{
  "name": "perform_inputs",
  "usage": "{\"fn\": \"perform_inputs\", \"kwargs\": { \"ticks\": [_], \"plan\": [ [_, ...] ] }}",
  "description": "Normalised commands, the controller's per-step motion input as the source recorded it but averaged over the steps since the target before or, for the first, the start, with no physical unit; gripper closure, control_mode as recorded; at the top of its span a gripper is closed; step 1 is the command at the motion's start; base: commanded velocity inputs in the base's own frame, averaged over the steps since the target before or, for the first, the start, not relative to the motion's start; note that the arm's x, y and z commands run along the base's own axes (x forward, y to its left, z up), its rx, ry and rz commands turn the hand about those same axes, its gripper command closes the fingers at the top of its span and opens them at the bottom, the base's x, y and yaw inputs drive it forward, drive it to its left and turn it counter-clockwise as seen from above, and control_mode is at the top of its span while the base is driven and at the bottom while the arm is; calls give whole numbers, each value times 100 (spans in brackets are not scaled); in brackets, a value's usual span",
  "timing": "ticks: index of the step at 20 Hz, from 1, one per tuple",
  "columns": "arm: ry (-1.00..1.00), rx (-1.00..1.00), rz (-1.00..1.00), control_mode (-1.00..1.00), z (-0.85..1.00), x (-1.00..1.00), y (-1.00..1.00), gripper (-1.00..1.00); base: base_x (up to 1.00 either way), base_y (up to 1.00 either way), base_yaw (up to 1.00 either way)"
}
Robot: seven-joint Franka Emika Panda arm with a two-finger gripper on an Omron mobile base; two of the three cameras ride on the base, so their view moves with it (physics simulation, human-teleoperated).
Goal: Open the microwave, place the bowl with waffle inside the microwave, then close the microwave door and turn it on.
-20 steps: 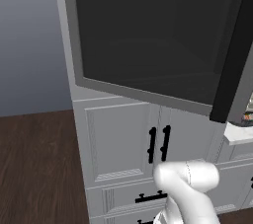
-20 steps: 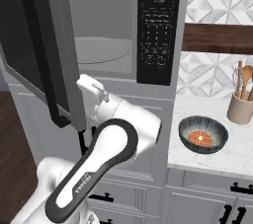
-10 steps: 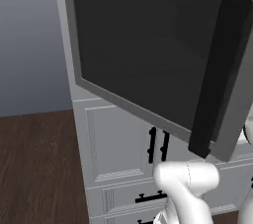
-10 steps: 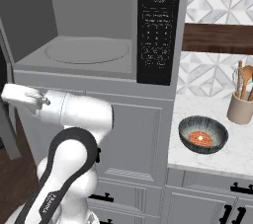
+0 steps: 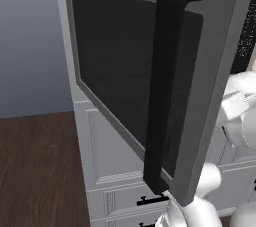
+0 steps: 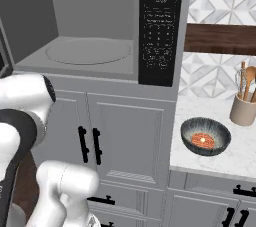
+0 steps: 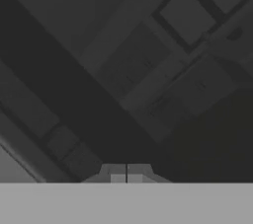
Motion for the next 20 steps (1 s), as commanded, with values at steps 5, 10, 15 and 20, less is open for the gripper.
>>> {"fn": "perform_inputs", "kwargs": {
  "ticks": [5,10,15,20],
  "plan": [
    [5,-7,-21,-100,-16,17,80,100,0,0,0],
    [1,-8,-39,-100,-33,0,57,100,0,0,0],
    [31,-9,-38,-100,-2,43,-84,100,0,0,0],
    [30,-21,-38,-100,-11,45,-100,100,0,0,0]
  ]
}}
